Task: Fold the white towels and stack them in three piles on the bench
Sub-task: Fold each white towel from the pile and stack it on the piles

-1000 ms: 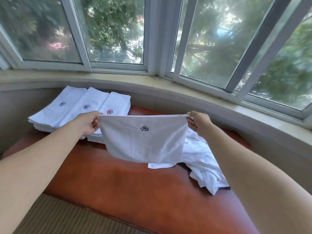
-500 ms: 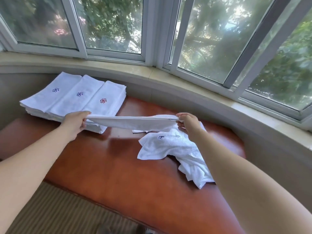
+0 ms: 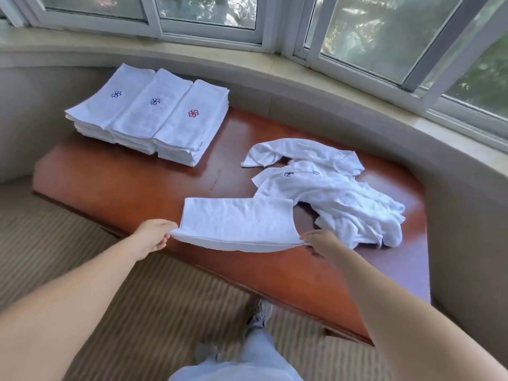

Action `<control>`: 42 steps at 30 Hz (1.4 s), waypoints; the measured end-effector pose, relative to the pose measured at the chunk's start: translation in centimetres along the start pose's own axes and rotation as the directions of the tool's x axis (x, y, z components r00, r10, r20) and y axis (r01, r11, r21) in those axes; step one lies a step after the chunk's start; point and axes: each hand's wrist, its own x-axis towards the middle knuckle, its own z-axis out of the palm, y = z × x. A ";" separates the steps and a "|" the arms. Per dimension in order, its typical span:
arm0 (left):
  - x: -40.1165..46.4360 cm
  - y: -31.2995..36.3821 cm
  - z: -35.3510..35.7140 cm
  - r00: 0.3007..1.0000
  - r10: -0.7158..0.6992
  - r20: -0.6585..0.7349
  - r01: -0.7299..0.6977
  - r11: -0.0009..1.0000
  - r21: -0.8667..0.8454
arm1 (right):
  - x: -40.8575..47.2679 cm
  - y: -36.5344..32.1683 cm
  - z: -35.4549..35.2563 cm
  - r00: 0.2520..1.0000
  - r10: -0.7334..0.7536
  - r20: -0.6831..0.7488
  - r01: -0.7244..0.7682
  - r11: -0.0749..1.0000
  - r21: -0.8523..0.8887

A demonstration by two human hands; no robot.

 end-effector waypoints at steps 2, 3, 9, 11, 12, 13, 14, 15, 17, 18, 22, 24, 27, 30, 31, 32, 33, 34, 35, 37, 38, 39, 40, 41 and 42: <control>-0.9 -1.2 -0.6 0.999 -0.005 0.046 0.005 1.000 0.005 | -1.1 1.3 0.5 1.000 0.013 0.001 -0.013 1.000 -0.003; -1.3 -1.8 -0.8 0.998 -0.015 0.066 0.015 1.000 0.009 | -1.6 1.9 0.7 1.000 0.021 -0.004 -0.021 1.000 -0.010; -2.1 -4.7 -2.7 0.986 -0.066 0.152 0.053 0.994 0.091 | -3.6 4.1 1.5 0.997 0.080 -0.002 -0.080 0.996 -0.047; -2.0 -5.5 -3.2 0.980 -0.097 0.171 0.080 0.991 0.103 | -3.9 4.6 1.7 0.993 0.116 0.010 -0.116 0.993 -0.031; -1.9 -5.8 -3.5 0.975 -0.114 0.192 0.094 0.990 0.107 | -4.0 4.8 1.8 0.992 0.127 0.026 -0.126 0.992 -0.021; -1.8 -6.0 -3.8 0.964 -0.131 0.230 0.108 0.988 0.110 | -4.2 5.0 1.8 0.991 0.126 0.047 -0.125 0.992 -0.017; -1.7 -6.1 -4.1 0.949 -0.145 0.280 0.116 0.986 0.116 | -4.3 5.2 1.7 0.990 0.115 0.077 -0.114 0.993 -0.017; -1.6 -6.1 -4.4 0.930 -0.153 0.334 0.116 0.985 0.130 | -4.4 5.2 1.6 0.988 0.103 0.111 -0.101 0.995 -0.021; -1.2 -6.0 -4.8 0.903 -0.151 0.402 0.085 0.981 0.176 | -4.3 5.1 1.6 0.986 0.078 0.150 -0.075 0.997 -0.025; -1.0 -5.9 -4.8 0.906 -0.137 0.401 0.065 0.980 0.188 | -4.0 5.0 1.7 0.990 0.058 0.128 -0.054 0.998 -0.028; 0.8 -5.0 -3.9 0.960 -0.010 0.279 -0.021 0.994 0.108 | -1.9 4.3 2.5 0.997 -0.060 -0.058 0.059 0.998 -0.025; 2.1 -4.2 -3.3 0.966 0.039 0.254 -0.066 0.993 0.102 | -0.2 3.8 2.8 0.990 -0.092 -0.108 0.091 0.996 -0.013; 3.9 -2.7 -2.4 0.974 0.089 0.208 -0.119 0.983 0.137 | 2.7 2.8 3.3 0.985 -0.104 -0.138 0.102 0.995 -0.018; 6.0 -1.0 -1.2 0.980 0.126 0.155 -0.152 0.975 0.165 | 5.8 2.0 3.5 0.981 -0.103 -0.163 0.097 0.994 -0.042; 6.7 -0.6 -0.8 0.981 0.134 0.139 -0.158 0.971 0.182 | 6.8 1.8 3.6 0.981 -0.103 -0.166 0.095 0.994 -0.053; 7.5 -0.1 -0.4 0.982 0.141 0.126 -0.164 0.966 0.197 | 7.8 1.5 3.6 0.980 -0.104 -0.167 0.094 0.993 -0.065; 8.3 0.2 0.0 0.983 0.147 0.114 -0.168 0.964 0.208 | 8.8 1.2 3.6 0.981 -0.104 -0.165 0.091 0.992 -0.084; 9.2 0.5 0.3 0.984 0.149 0.101 -0.168 0.963 0.213 | 9.7 0.9 3.6 0.982 -0.105 -0.159 0.088 0.990 -0.105; 10.0 0.8 0.7 0.985 0.150 0.089 -0.166 0.962 0.216 | 10.5 0.5 3.7 0.983 -0.104 -0.153 0.085 0.989 -0.124; 11.6 1.3 1.4 0.988 0.140 0.072 -0.153 0.964 0.220 | 12.2 0.0 3.7 0.984 -0.102 -0.143 0.079 0.984 -0.161; 12.4 1.5 1.7 0.990 0.129 0.062 -0.140 0.965 0.223 | 13.0 -0.3 3.8 0.986 -0.100 -0.136 0.075 0.981 -0.178; 13.2 1.7 2.0 0.991 0.120 0.053 -0.129 0.964 0.231 | 13.8 -0.4 3.8 0.987 -0.095 -0.130 0.069 0.980 -0.189; 14.0 1.8 2.3 0.992 0.113 0.048 -0.122 0.963 0.240 | 14.5 -0.5 3.9 0.988 -0.086 -0.124 0.060 0.978 -0.198; 14.7 1.9 2.6 0.993 0.109 0.047 -0.117 0.961 0.250 | 15.2 -0.6 4.0 0.990 -0.078 -0.120 0.052 0.976 -0.210; 15.4 1.9 2.9 0.993 0.107 0.047 -0.115 0.959 0.260 | 16.0 -0.6 4.2 0.991 -0.072 -0.116 0.044 0.973 -0.227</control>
